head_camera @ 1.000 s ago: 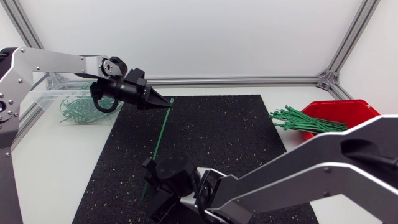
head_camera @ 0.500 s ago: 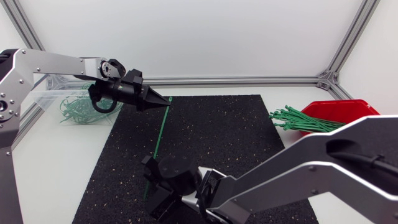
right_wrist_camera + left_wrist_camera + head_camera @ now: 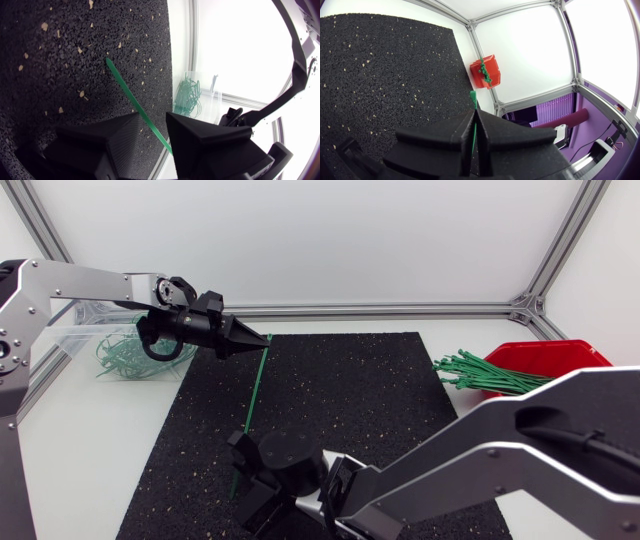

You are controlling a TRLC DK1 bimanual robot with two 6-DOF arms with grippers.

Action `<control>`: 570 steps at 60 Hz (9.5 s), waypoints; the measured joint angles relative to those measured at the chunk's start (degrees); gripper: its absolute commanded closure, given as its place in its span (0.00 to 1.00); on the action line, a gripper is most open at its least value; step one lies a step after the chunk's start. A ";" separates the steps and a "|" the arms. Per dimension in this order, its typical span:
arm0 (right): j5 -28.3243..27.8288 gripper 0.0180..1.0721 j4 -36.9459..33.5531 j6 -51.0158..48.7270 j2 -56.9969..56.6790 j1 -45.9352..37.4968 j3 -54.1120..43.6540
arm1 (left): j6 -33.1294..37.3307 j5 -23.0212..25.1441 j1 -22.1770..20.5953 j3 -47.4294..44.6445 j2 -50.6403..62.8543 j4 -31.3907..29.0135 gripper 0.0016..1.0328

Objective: Take a green cable tie from the red box, thread the tail through the head to close it, then place it in the transparent bin on the left.

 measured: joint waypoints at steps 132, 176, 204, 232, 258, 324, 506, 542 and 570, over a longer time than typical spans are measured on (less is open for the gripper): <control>-34.18 0.94 -74.90 39.63 -11.08 -15.63 31.89 | 12.26 -0.04 -1.53 -15.12 -11.65 10.25 0.97; -53.55 0.95 -110.62 62.58 -7.17 -29.27 46.62 | 12.28 -0.02 -6.19 -25.18 -23.56 17.79 0.97; -54.49 0.95 -116.17 70.88 -10.75 -28.17 49.05 | 12.26 0.00 -6.43 -33.75 -30.49 29.27 0.97; -57.72 0.95 -124.21 80.94 -12.46 -25.92 52.94 | 8.83 0.02 -11.17 -36.48 -35.58 33.18 0.97; -63.41 0.95 -116.52 92.02 -21.40 -29.18 46.58 | -32.68 -8.44 -13.25 -50.07 -40.00 87.80 0.97; -77.55 0.94 -114.97 126.38 -24.13 -31.54 42.56 | -43.63 -8.79 -16.26 -55.19 -43.43 89.94 0.97; -28.61 0.37 -105.33 87.45 -21.24 -28.52 35.65 | -32.44 -4.68 -4.92 -53.02 -42.10 91.76 0.97; -8.98 0.38 -82.55 55.58 -18.60 -19.19 23.02 | -13.25 -7.10 -3.61 -39.23 -32.33 63.91 0.97; -0.24 0.37 -59.63 26.73 -20.98 -13.75 9.81 | -13.00 -3.45 -2.97 -29.46 -22.18 57.44 0.97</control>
